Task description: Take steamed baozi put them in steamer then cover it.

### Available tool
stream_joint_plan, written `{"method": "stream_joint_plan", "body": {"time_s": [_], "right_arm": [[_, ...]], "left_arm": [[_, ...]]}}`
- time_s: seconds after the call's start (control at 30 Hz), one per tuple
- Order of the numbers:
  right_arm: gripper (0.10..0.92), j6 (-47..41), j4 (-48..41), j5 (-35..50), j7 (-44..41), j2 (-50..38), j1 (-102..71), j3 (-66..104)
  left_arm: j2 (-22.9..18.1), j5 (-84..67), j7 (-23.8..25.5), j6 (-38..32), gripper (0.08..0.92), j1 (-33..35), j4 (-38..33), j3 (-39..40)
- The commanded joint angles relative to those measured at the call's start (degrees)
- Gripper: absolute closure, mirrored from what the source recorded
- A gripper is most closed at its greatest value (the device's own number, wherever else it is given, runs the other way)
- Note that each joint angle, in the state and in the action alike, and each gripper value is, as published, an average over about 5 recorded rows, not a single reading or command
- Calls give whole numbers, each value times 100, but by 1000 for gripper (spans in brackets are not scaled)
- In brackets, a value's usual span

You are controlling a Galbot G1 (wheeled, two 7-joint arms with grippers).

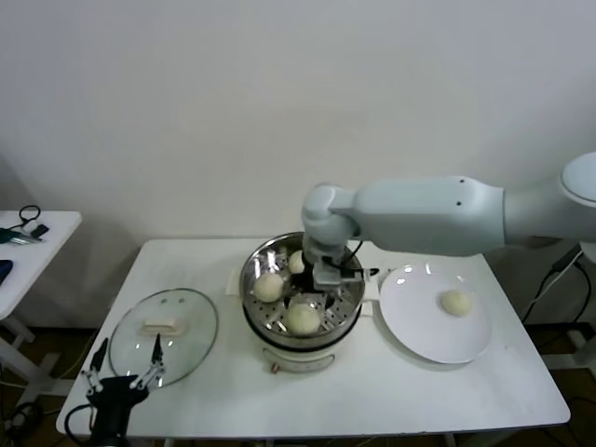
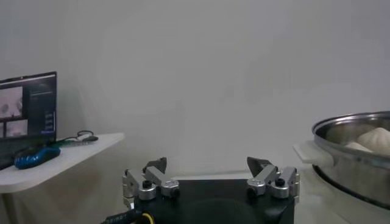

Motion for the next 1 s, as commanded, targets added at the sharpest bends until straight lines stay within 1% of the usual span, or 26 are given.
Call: {"method": "stream_joint_plan", "body": {"time_s": [0.03,0.13,0.2,0.33,0.5,0.73,1.0], "right_arm": [[203,-963,-1162,2400,-1167,-1149,1461,-792],[202,-1578,-1645,2711,-1348,-1652,1585,-1188],[203,-1771,-1885,2638,-1339,-1978,1438,-1304],[203,-2049,-2180,1989,-1161,-2662,828,-1159],[203,-2338,-2434,963,-830,-3257,-380,-195],[203,-2462,-2871,506,-620,-3362,-2044,1306],[203,-2138,-3529,232,-679,-2913,-3147,2596]], "left_arm": [[0,-2,2,-2,177,6,-1,1],[7,-1,6,-8,177,-5,-2,-4],[11,2,8,-11,177,-14,-2,-5],[26,10,12,-17,177,-23,-1,5],[2,16,27,10,177,-53,0,22],[-47,68,61,56,177,-82,3,47],[-113,140,78,80,177,-79,4,89]]}}
